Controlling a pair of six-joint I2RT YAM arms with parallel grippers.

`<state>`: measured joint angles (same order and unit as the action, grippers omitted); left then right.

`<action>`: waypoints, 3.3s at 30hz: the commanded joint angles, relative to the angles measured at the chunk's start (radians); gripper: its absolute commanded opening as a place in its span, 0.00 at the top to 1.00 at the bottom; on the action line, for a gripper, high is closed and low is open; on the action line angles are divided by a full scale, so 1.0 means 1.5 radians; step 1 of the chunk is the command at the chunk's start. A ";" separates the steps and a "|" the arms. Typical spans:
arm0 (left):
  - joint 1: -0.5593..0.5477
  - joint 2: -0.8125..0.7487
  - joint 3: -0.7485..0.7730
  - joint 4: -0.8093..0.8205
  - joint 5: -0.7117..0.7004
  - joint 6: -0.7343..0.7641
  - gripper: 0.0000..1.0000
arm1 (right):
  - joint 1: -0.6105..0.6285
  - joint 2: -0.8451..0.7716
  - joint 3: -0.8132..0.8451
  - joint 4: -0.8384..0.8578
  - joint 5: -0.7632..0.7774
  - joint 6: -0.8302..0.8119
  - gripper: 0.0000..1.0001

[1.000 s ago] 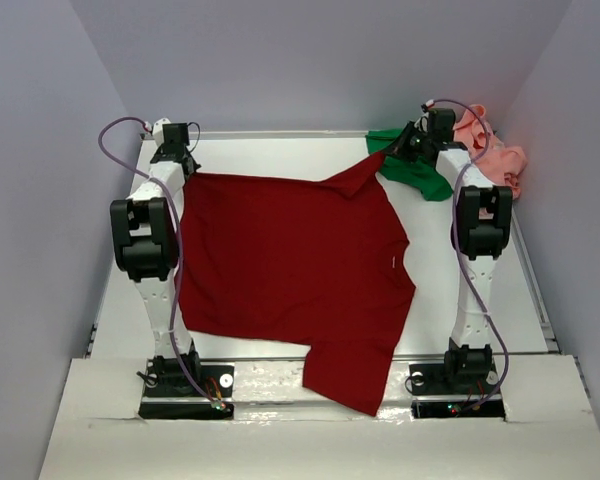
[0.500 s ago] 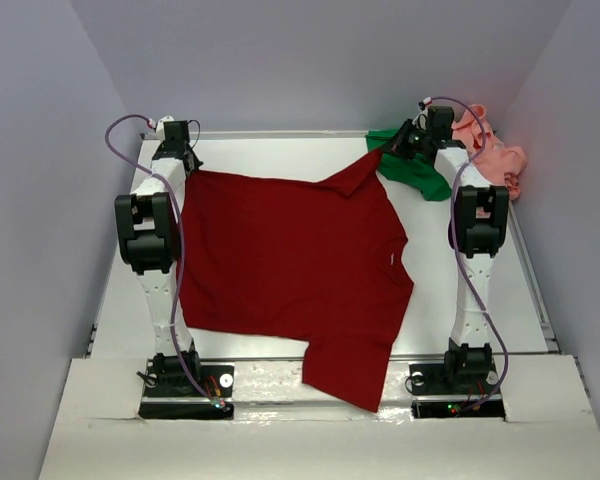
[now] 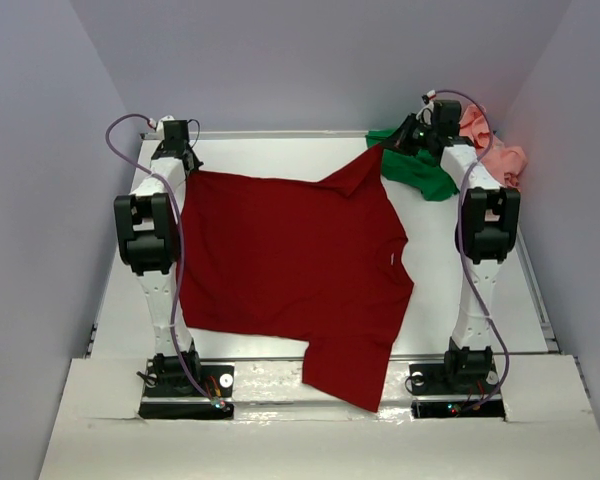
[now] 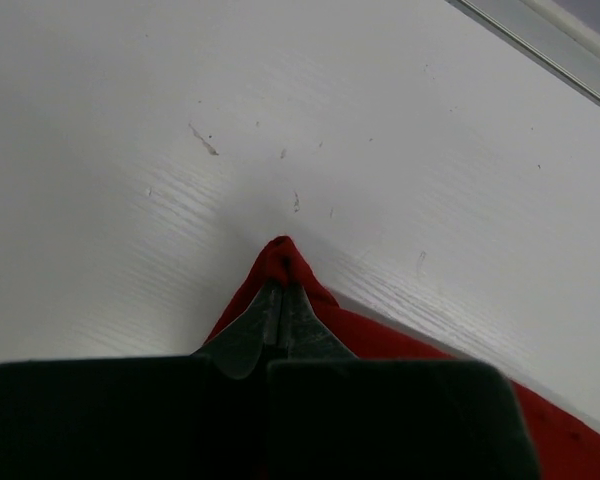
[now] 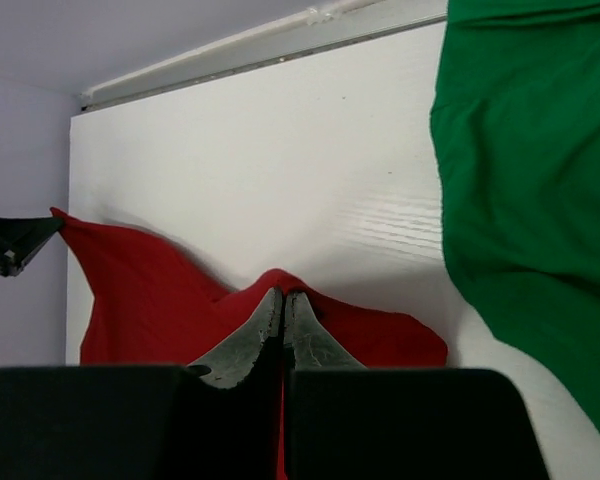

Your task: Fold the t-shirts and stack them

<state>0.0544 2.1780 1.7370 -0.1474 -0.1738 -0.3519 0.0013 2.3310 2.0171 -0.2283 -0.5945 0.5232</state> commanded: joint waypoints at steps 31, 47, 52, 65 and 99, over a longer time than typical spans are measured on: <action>0.019 -0.239 -0.153 -0.062 0.027 0.043 1.00 | -0.001 -0.469 -0.381 0.008 -0.034 0.001 1.00; 0.025 -0.282 -0.196 -0.102 0.057 0.056 1.00 | -0.001 -0.583 -0.465 -0.086 -0.040 0.000 1.00; 0.026 -0.291 -0.194 -0.149 0.061 0.063 1.00 | -0.001 -0.621 -0.503 -0.120 -0.043 -0.002 1.00; 0.028 -0.322 -0.198 -0.236 0.145 0.040 1.00 | -0.001 -0.703 -0.583 -0.207 -0.036 -0.009 1.00; 0.029 -0.358 -0.251 -0.436 0.070 0.114 0.41 | -0.001 -0.672 -0.616 -0.403 -0.055 -0.079 0.76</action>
<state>0.0937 1.6802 1.3670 -0.7513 -0.0322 -0.2169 0.0013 1.3079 1.0958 -0.7795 -0.6735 0.4393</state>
